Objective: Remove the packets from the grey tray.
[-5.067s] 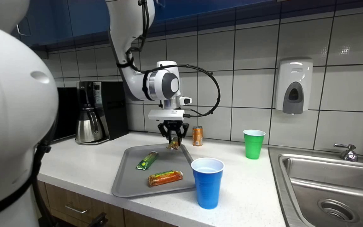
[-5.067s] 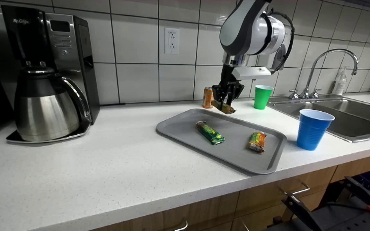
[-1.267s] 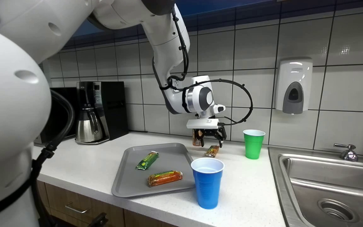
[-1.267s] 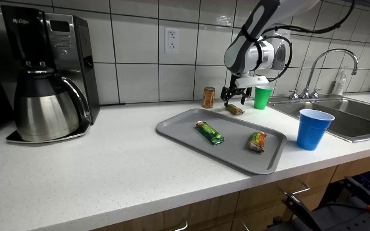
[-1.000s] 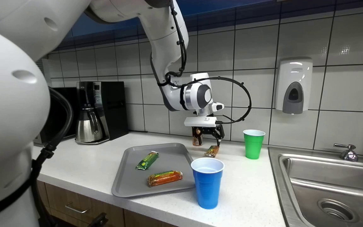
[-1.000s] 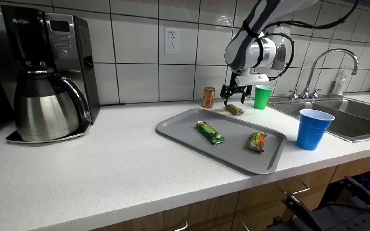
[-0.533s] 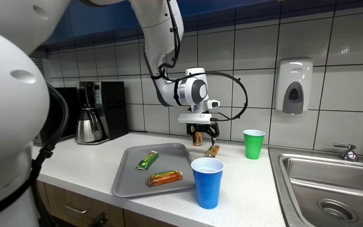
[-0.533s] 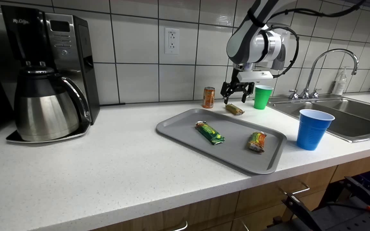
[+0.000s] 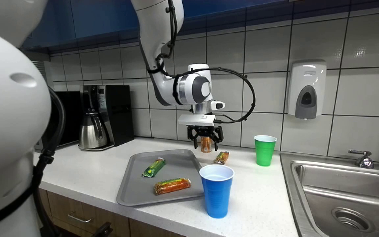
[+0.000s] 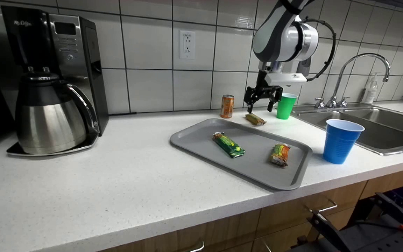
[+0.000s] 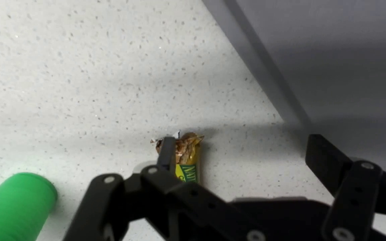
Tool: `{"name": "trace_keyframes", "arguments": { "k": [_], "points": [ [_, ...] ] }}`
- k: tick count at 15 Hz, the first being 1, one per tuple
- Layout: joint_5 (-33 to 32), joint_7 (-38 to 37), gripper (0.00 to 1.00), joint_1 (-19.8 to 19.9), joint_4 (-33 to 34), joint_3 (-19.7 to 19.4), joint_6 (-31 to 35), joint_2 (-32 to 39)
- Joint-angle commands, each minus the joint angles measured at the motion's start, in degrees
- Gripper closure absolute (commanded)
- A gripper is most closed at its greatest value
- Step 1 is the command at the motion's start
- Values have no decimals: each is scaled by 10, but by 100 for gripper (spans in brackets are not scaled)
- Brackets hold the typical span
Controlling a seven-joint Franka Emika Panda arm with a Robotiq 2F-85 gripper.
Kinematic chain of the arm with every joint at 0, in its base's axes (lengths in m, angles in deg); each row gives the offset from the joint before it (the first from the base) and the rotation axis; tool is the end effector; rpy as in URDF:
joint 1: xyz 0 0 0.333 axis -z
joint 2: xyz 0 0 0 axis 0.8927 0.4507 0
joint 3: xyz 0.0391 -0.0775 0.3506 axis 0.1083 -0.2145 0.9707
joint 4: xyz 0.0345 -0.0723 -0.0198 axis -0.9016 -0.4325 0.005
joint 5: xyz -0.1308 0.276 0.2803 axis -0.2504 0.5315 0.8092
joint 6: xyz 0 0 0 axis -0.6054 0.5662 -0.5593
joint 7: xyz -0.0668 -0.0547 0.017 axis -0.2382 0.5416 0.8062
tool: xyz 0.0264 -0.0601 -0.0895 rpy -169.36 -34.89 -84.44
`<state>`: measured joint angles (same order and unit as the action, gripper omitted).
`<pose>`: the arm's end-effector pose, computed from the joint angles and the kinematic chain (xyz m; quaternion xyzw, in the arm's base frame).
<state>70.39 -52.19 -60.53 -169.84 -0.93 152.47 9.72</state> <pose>0.6315 -0.0511 0.2587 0.9961 0.0115 0.0840 0.0241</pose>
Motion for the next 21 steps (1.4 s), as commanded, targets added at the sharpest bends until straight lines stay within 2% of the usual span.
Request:
{"name": "trace_keyframes", "arguments": {
  "k": [1, 12, 21],
  "points": [
    [15, 25, 0, 12, -55, 16, -16, -51],
    [-2, -27, 0, -25, -137, 8, -31, -120],
    [-22, -140, 0, -53, -206, 1, -40, -173]
  ]
}}
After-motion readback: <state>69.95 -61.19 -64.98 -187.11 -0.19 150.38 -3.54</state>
